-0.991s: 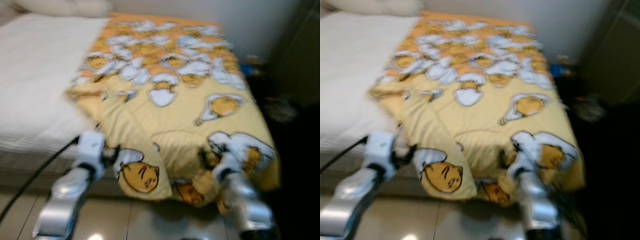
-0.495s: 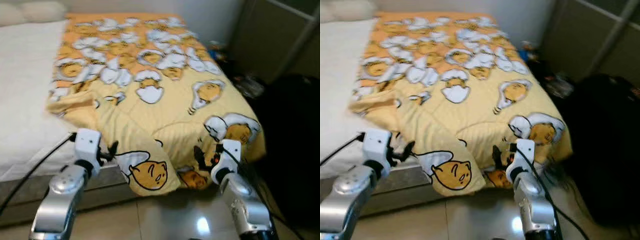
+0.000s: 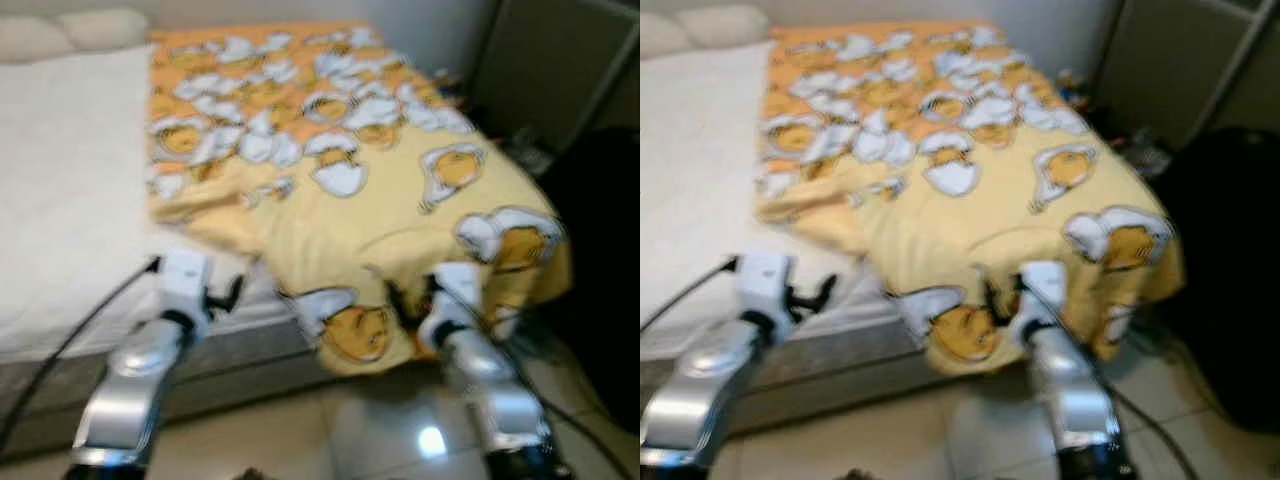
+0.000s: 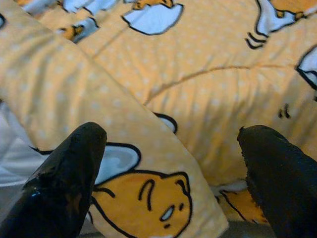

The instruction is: Clean up the room

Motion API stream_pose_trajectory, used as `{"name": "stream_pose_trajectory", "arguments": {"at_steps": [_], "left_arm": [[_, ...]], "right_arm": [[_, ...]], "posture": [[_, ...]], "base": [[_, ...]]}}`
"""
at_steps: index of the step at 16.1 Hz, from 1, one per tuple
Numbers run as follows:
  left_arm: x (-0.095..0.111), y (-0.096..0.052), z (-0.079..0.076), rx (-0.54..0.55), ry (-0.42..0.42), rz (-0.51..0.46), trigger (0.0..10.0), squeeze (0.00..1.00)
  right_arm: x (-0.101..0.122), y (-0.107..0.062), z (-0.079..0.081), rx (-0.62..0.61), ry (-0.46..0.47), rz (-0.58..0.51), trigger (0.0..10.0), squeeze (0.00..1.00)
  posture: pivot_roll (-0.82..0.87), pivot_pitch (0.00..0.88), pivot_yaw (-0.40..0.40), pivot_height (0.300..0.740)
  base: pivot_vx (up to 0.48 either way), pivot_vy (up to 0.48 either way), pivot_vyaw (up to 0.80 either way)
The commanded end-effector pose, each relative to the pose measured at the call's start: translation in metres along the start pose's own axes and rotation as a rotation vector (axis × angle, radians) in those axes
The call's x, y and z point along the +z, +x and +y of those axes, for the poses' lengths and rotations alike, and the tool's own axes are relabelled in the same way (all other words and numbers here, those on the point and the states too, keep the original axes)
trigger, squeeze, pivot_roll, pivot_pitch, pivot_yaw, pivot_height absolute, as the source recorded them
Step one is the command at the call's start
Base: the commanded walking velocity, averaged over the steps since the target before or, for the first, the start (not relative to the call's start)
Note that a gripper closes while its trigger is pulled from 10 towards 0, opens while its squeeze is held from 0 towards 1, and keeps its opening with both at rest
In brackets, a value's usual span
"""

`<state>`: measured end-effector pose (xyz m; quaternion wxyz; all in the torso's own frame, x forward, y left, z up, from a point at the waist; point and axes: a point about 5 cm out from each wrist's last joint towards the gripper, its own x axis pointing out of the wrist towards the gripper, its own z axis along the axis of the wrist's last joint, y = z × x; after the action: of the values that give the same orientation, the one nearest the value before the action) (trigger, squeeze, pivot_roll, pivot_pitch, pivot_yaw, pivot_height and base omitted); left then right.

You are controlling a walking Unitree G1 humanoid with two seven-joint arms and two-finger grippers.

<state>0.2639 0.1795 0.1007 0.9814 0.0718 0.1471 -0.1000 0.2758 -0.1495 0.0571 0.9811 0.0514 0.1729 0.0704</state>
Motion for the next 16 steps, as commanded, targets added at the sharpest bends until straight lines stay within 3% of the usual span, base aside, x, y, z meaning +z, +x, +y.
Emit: {"name": "stream_pose_trajectory", "arguments": {"at_steps": [1, 2, 8, 10, 16], "left_arm": [[0.001, 0.001, 0.005, 0.013, 0.009, 0.002, 10.0, 0.18], [0.002, 0.001, 0.005, 0.013, 0.002, -0.004, 10.0, 0.18], [0.008, 0.004, -0.004, 0.029, -0.02, -0.066, 10.0, 0.18], [0.007, 0.005, -0.005, 0.025, -0.082, -0.066, 10.0, 0.19], [0.008, 0.006, -0.002, 0.032, -0.073, -0.066, 10.0, 0.2]], "right_arm": [[0.0, 0.001, 0.004, 0.025, 0.009, -0.002, 10.0, 0.2], [0.0, 0.0, 0.008, 0.048, -0.002, -0.004, 10.0, 0.0], [0.005, 0.002, 0.013, 0.081, -0.019, -0.017, 10.0, 0.0], [0.009, 0.003, 0.016, 0.101, -0.05, -0.025, 10.0, 0.0], [0.016, 0.005, 0.016, 0.114, -0.078, -0.035, 10.0, 0.0]], "posture": [[-0.04, 0.0, -0.01, 0.74], [-0.06, 0.0, -0.002, 0.74], [-0.06, 0.0, 0.002, 0.74], [-0.07, 0.0, 0.004, 0.74], [-0.06, 0.0, -0.004, 0.74]], "base": [[0.0, 0.368, 0.0], [0.0, 0.364, 0.0], [0.0, 0.0, 0.0], [0.0, 0.0, 0.0], [0.0, 0.0, 0.0]]}}
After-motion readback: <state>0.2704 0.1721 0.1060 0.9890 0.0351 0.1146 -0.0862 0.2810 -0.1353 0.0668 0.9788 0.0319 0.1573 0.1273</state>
